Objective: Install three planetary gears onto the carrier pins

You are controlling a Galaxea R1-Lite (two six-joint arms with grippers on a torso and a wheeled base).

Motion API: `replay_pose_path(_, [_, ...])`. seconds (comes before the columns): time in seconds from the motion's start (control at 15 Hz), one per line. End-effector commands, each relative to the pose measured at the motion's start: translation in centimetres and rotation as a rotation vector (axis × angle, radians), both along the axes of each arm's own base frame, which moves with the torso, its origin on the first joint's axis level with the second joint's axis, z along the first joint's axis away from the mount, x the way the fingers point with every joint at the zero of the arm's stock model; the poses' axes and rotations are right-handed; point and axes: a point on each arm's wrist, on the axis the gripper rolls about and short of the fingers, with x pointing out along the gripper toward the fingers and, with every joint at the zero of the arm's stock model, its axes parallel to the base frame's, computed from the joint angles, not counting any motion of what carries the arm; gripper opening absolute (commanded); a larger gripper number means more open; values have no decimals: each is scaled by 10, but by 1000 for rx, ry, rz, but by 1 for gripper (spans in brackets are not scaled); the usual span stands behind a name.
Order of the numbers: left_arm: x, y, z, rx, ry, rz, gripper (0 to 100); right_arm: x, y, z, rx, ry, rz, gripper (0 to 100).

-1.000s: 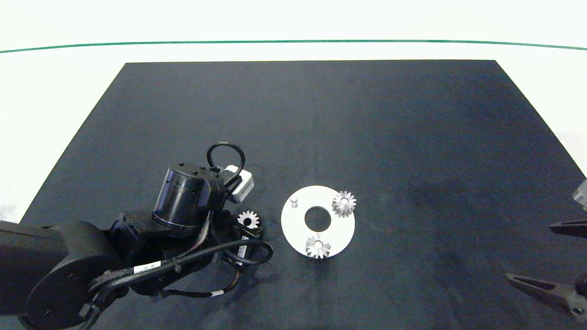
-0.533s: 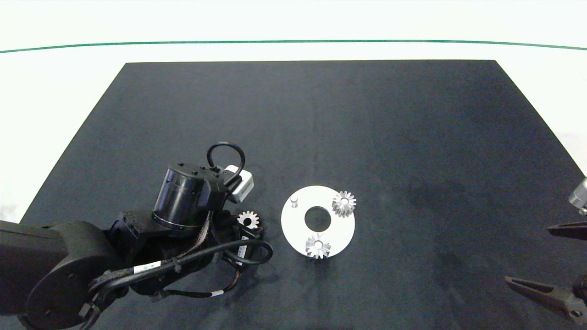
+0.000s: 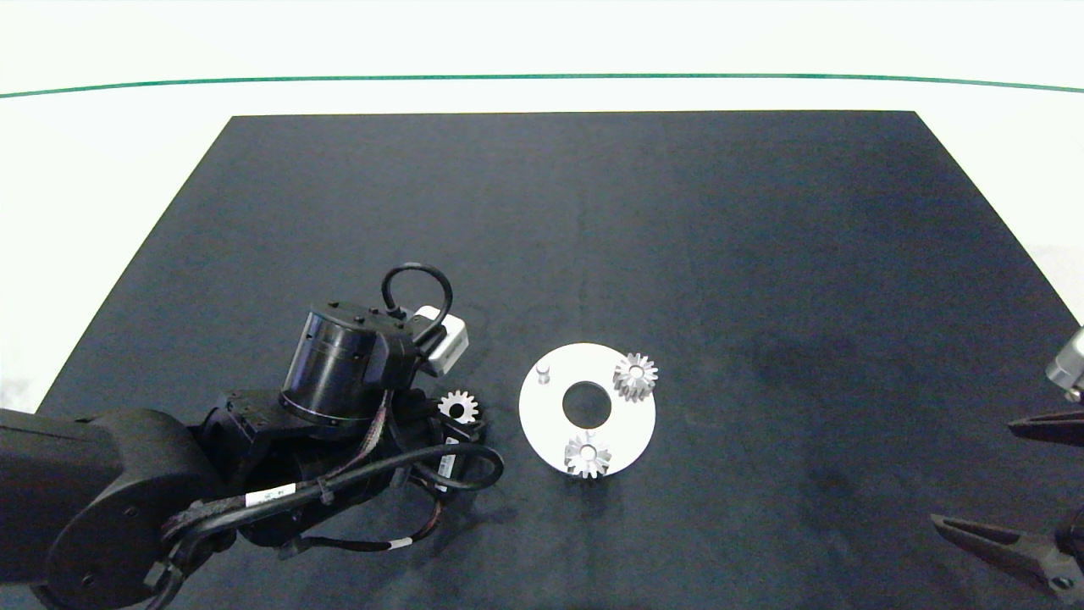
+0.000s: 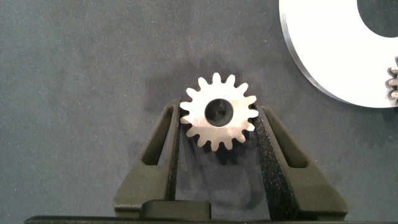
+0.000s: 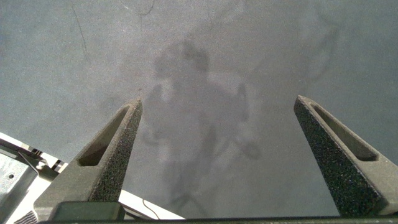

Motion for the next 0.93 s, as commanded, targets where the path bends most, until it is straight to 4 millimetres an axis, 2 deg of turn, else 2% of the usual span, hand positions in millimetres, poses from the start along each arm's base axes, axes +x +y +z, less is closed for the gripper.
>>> replay_pose_path(0.07, [0,0,1,-3,-6,1,1,0,0,-1,-4,4,2,100])
replay_pose_path(0.6, [-2,1,3,-5,-10,-1,0,-3,-1,1,1,-7,4,100])
replay_pose_path(0.93, [-7,-5,19,-34,-55,-32,0,-10,-4,6,8,-40,24,100])
